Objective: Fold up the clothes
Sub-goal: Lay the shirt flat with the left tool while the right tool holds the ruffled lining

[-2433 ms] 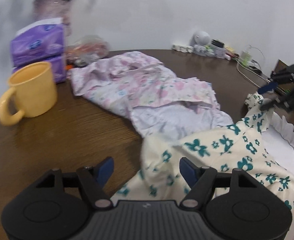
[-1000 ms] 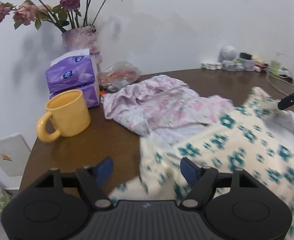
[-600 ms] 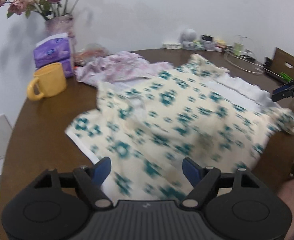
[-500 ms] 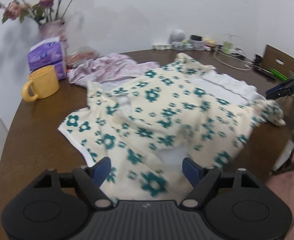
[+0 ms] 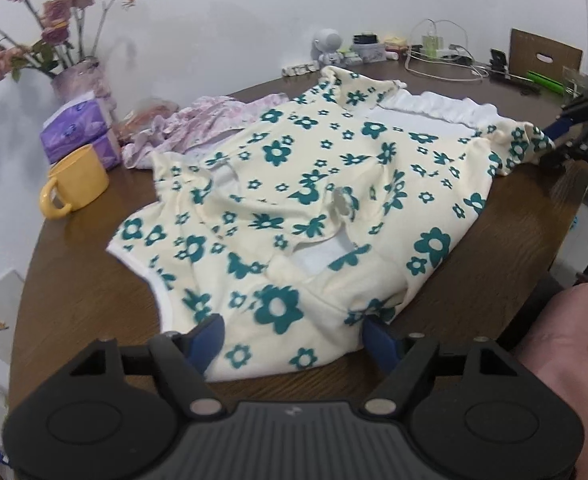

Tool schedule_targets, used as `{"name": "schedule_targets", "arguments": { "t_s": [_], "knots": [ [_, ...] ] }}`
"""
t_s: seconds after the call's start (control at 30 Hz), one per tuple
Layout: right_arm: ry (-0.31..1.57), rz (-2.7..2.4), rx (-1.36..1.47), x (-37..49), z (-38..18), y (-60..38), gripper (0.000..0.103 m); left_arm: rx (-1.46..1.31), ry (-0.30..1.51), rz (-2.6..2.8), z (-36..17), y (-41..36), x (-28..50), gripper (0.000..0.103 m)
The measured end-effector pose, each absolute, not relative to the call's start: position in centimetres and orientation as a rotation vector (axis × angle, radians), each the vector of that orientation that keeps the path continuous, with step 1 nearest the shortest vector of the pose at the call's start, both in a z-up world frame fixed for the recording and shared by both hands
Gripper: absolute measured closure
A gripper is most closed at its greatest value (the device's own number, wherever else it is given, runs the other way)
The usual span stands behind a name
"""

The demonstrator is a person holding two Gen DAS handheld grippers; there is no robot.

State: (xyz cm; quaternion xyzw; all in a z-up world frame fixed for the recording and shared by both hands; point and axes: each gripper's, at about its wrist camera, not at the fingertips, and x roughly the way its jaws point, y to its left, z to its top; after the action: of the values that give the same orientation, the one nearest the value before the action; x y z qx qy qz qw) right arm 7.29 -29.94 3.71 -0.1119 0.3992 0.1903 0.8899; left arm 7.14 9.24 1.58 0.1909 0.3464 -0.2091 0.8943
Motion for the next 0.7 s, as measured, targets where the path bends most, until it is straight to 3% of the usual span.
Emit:
{"name": "schedule_targets", "arguments": {
  "t_s": [0.07, 0.13, 0.2, 0.53, 0.6, 0.63, 0.67, 0.7],
  "knots": [
    [0.826, 0.378, -0.231, 7.5, 3.7, -30.4, 0.085, 0.391, 0.726, -0.448, 1.4, 9.0, 7.6, 0.039],
    [0.817, 0.366, -0.255, 7.5, 3.8, -30.7, 0.093, 0.368, 0.733, -0.466, 1.4, 9.0, 8.0, 0.059],
    [0.808, 0.36, -0.308, 7.2, 3.8, -30.8, 0.1, 0.356, 0.747, -0.468, 1.4, 9.0, 8.4, 0.096],
    [0.832, 0.436, -0.58, 4.9, 4.1, -30.7, 0.101, 0.396, 0.805, -0.488, 2.1, 10.9, 6.7, 0.096],
    [0.831, 0.438, -0.557, 5.3, 4.1, -30.7, 0.095, 0.38, 0.8, -0.476, 2.2, 11.4, 6.4, 0.085],
    [0.83, 0.44, -0.542, 5.5, 4.2, -30.7, 0.083, 0.371, 0.793, -0.463, 2.4, 11.6, 6.4, 0.081],
    [0.822, 0.462, -0.497, 5.8, 4.9, -31.2, 0.059, 0.361, 0.785, -0.451, 2.6, 11.7, 6.3, 0.072],
    [0.812, 0.485, -0.449, 6.1, 5.5, -31.6, 0.047, 0.354, 0.764, -0.438, 3.1, 11.9, 6.2, 0.056]
  ]
}}
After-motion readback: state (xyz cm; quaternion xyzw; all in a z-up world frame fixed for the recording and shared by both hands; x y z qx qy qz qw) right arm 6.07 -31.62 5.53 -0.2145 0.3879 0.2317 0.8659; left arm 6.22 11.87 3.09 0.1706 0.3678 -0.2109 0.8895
